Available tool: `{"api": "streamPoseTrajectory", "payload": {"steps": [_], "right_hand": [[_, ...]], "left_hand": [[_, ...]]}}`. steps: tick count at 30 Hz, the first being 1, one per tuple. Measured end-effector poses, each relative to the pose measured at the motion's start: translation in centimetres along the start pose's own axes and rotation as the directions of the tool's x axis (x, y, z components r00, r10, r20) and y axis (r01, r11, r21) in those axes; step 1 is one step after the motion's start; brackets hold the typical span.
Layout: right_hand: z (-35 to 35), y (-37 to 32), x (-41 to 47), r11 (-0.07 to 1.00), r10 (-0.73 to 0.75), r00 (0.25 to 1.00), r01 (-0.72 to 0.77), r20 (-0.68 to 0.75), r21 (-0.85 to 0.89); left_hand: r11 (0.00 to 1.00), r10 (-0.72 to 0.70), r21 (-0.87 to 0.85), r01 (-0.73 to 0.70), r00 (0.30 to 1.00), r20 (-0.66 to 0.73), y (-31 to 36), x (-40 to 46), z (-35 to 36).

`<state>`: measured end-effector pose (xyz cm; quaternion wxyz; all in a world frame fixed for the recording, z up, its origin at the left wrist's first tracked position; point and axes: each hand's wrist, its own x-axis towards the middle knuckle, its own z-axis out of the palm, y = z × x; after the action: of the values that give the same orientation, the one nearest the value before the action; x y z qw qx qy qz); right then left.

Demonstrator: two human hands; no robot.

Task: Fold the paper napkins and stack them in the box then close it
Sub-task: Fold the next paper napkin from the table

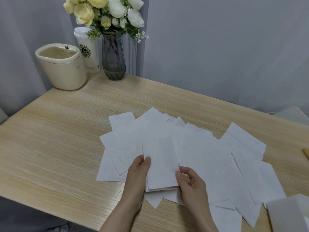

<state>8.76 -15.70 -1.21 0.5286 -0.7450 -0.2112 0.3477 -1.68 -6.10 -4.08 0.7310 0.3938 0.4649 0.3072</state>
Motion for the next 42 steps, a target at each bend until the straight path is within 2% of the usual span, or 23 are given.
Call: {"api": "streamPoseTrajectory", "payload": {"steps": [4, 8, 11, 14, 17, 28, 42], "right_hand": [[0.1, 0.2, -0.2, 0.998, -0.013, 1.000, 0.013, -0.011, -0.054], [-0.1, 0.1, -0.6, 0.955, -0.212, 0.970, 0.181, -0.119, -0.234], [-0.2, -0.3, -0.4, 0.934, -0.239, 0.970, 0.216, -0.051, -0.283], [-0.2, -0.5, -0.3, 0.956, -0.156, 0.988, 0.157, 0.023, -0.247], [-0.1, -0.6, -0.7, 0.963, -0.137, 0.990, 0.143, 0.043, -0.231], [-1.8, -0.6, -1.2, 0.984, -0.125, 0.992, 0.127, 0.022, -0.124], [-4.1, -1.3, -3.3, 0.968, -0.213, 0.969, 0.226, -0.124, 0.105]], "left_hand": [[0.999, 0.018, 0.037, -0.018, 1.000, 0.005, -0.3, 0.0, -0.1], [0.998, 0.047, 0.036, -0.047, 0.999, 0.007, -0.2, -0.5, 0.1], [0.999, 0.050, 0.016, -0.051, 0.997, 0.051, 0.2, -1.0, 0.5], [0.998, 0.059, -0.015, -0.058, 0.993, 0.101, 0.6, -1.7, 1.1], [0.997, 0.069, -0.027, -0.067, 0.992, 0.108, 0.7, -2.1, 1.8], [0.992, 0.125, 0.018, -0.128, 0.983, 0.134, 0.2, -3.1, 4.1], [0.974, 0.181, -0.118, -0.192, 0.979, -0.096, 0.4, -5.5, 8.6]]}}
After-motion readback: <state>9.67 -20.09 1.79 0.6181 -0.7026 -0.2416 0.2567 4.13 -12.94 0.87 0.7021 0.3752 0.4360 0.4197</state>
